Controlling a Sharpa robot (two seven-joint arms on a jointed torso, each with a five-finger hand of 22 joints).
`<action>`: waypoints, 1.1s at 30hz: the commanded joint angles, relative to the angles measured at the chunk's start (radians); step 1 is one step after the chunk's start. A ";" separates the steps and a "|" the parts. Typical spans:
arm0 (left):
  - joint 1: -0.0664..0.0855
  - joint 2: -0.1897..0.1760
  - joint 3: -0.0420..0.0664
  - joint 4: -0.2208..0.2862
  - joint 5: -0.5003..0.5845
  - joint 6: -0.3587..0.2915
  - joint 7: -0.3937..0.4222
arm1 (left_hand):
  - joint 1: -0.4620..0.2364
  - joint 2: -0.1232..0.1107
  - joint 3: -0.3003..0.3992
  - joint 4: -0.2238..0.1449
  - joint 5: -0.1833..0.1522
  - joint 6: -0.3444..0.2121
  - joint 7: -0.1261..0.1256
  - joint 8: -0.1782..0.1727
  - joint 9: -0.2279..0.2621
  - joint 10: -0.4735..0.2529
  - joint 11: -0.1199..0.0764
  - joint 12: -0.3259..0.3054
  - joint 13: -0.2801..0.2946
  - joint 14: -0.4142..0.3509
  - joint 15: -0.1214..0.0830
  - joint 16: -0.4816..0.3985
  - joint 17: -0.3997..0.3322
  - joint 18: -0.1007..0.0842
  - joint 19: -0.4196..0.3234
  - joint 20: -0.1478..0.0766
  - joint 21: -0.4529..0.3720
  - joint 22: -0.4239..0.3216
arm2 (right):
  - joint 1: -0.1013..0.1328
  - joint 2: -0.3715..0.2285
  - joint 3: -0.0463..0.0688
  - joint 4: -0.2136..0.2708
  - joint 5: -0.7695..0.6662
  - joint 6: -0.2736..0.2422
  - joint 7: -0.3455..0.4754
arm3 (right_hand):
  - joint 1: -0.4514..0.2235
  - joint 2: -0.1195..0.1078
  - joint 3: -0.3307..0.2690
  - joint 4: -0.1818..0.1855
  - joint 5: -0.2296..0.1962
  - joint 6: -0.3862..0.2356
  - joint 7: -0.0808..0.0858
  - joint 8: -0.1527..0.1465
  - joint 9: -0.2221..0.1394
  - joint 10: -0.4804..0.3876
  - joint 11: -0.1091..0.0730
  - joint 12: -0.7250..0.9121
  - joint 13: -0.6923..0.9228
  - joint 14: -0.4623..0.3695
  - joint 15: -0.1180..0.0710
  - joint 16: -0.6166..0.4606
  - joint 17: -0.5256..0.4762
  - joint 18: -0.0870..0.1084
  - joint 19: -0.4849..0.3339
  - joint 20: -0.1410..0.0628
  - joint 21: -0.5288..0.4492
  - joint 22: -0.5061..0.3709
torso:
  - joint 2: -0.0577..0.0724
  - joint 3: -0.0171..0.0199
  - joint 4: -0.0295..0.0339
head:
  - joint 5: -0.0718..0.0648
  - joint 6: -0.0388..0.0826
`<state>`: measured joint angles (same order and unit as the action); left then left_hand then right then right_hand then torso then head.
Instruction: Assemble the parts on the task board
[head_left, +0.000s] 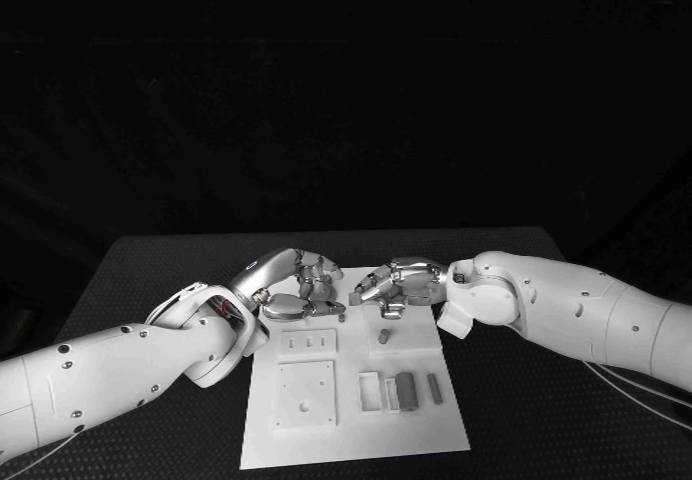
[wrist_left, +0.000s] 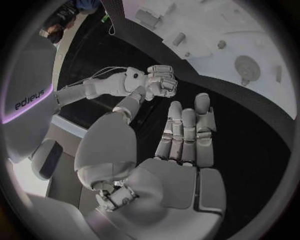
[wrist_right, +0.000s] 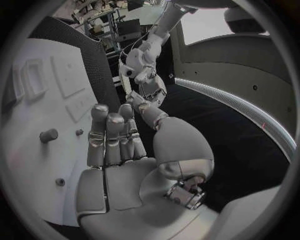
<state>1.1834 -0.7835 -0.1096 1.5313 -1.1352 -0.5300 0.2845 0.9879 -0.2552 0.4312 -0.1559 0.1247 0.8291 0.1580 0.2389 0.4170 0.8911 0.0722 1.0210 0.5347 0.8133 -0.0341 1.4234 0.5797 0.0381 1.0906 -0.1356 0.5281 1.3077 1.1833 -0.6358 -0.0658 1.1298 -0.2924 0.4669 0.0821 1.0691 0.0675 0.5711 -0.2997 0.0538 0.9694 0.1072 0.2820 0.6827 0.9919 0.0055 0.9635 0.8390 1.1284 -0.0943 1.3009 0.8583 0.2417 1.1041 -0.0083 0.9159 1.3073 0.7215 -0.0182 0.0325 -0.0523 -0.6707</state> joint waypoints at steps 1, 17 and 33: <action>0.002 -0.005 0.000 -0.005 0.084 0.040 -0.133 | -0.135 0.025 -0.024 0.090 0.007 -0.011 0.022 0.016 0.013 -0.003 0.000 -0.016 -0.009 -0.003 0.011 -0.016 -0.008 0.047 -0.007 0.012 -0.019 -0.007 | -0.001 -0.003 0.000 0.010 0.006 -0.045 0.030 | 0.011 -0.001 -0.001 0.006 0.001 0.010 0.004 0.004 0.010 0.006 -0.002 0.004 0.001 0.003 -0.008 0.004 0.001 0.020 0.002 -0.009 0.004 0.022 | 0.000 0.0014 -0.0006 | 0.000 0.000; 0.007 0.014 -0.001 -0.017 0.275 0.225 -0.223 | -0.197 0.216 -0.201 0.162 0.008 0.113 -0.040 0.128 0.090 0.055 -0.061 -0.021 -0.008 0.031 -0.052 0.002 0.017 0.047 0.022 -0.038 -0.009 0.021 | -0.001 0.003 0.000 0.025 -0.013 -0.066 0.027 | 0.012 -0.001 -0.001 0.006 0.001 0.010 0.004 0.004 0.011 0.006 -0.002 0.004 0.001 0.003 -0.008 0.005 0.002 0.020 0.002 -0.009 0.005 0.022 | 0.001 0.0004 -0.0006 | 0.000 -0.005; 0.012 0.028 0.000 -0.027 0.510 0.240 -0.173 | -0.027 0.242 -0.330 0.189 0.018 0.073 -0.025 0.082 0.089 0.046 -0.049 -0.016 0.008 0.030 -0.045 -0.001 0.032 0.038 0.020 -0.042 -0.005 0.020 | -0.002 0.013 0.000 0.023 -0.032 -0.059 0.026 | 0.012 -0.002 -0.001 0.007 0.001 0.009 0.004 0.004 0.013 0.007 -0.003 0.003 0.001 0.003 -0.009 0.005 0.002 0.020 0.003 -0.010 0.006 0.022 | 0.000 -0.0005 0.0001 | 0.000 -0.010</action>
<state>1.1930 -0.7585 -0.1105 1.5022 -0.6882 -0.3304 0.0894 0.9505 -0.0162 0.1070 0.0312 0.1425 0.9144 0.1228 0.3221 0.5050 0.9433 0.0196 0.9988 0.5415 0.8464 -0.0823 1.4214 0.6099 0.0294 1.1098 -0.1841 0.5233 1.3078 1.1825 -0.6235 -0.0658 1.1531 -0.3123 0.4004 0.0969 1.0719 0.0683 0.5699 -0.3009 0.0531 0.9701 0.1066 0.2799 0.6828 0.9916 0.0056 0.9636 0.8390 1.1329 -0.0948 1.3009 0.8589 0.2419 1.1057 -0.0138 0.9159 1.3073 0.7216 -0.0185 0.0322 -0.0525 -0.6793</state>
